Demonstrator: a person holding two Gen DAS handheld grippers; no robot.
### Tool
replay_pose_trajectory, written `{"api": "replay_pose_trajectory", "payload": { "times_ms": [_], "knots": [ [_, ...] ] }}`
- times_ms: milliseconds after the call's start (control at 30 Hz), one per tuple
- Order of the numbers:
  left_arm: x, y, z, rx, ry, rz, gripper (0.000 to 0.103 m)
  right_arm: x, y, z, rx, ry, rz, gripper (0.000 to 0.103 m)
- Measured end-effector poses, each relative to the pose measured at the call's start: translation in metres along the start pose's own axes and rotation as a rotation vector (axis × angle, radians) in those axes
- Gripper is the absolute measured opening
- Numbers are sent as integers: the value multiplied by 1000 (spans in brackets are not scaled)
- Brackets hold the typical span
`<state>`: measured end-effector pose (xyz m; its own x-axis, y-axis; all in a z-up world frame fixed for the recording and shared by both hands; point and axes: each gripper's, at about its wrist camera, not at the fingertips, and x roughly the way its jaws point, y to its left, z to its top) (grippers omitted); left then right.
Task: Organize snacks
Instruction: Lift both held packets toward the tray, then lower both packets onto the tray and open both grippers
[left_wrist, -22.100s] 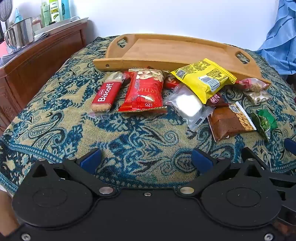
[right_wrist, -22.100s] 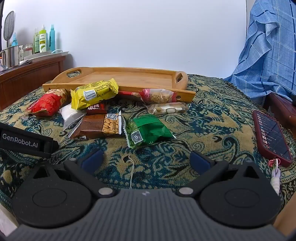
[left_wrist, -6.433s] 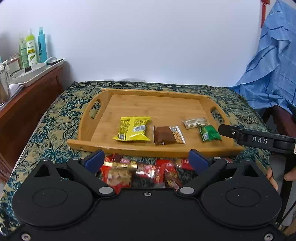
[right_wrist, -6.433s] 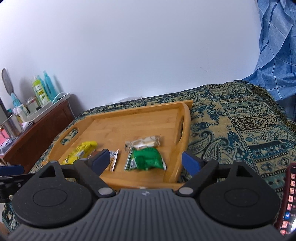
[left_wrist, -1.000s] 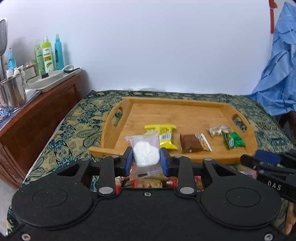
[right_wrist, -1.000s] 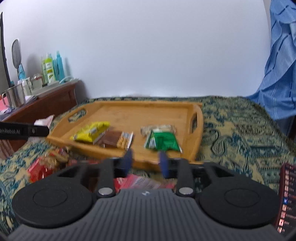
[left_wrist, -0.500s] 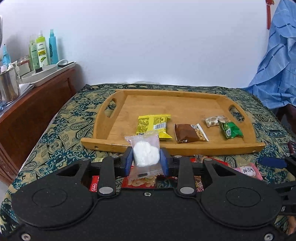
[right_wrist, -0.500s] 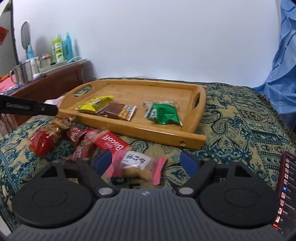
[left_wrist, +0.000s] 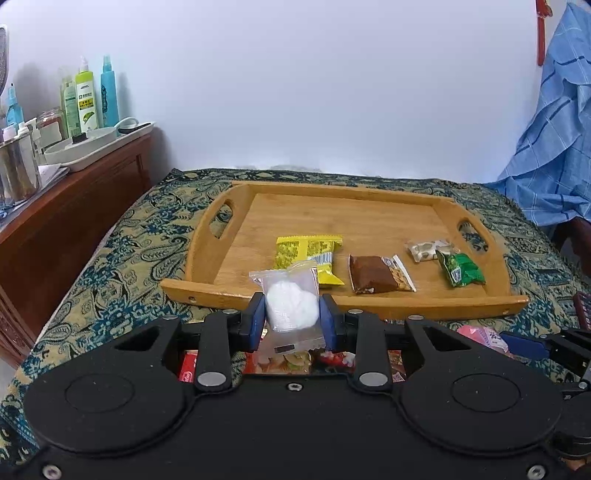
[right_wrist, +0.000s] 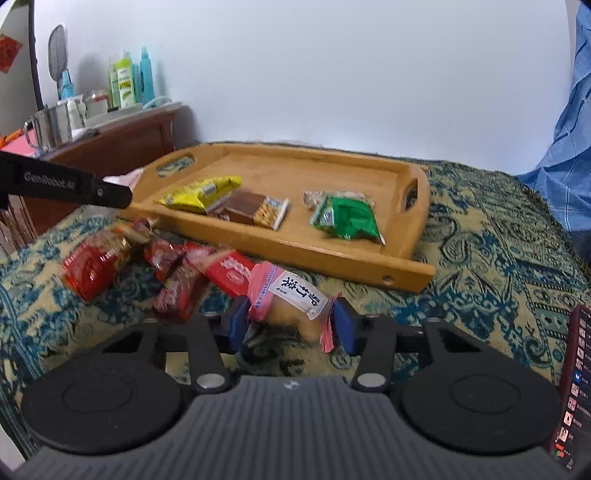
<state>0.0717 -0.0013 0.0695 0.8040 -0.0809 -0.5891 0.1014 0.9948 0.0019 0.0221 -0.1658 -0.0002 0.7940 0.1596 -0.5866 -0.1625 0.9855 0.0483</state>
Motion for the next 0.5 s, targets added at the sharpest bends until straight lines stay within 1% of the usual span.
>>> {"api": "replay_pose_trajectory", "payload": {
  "times_ms": [67,233,367,500],
  "knots": [
    [-1,2,4,-6,-6,0,30,-4,2,4,1,-24,2,47],
    [1,12,19,-19,-21,-4,30,-9,-1,22,23,-77,9,47],
    [10,22,35,-28,-27,0,30,-6,-12,49,54,-129,-11,47],
    [28,32,53,-28,-10,-35,30,4,-28,80,66,-167,-40,47]
  ]
}}
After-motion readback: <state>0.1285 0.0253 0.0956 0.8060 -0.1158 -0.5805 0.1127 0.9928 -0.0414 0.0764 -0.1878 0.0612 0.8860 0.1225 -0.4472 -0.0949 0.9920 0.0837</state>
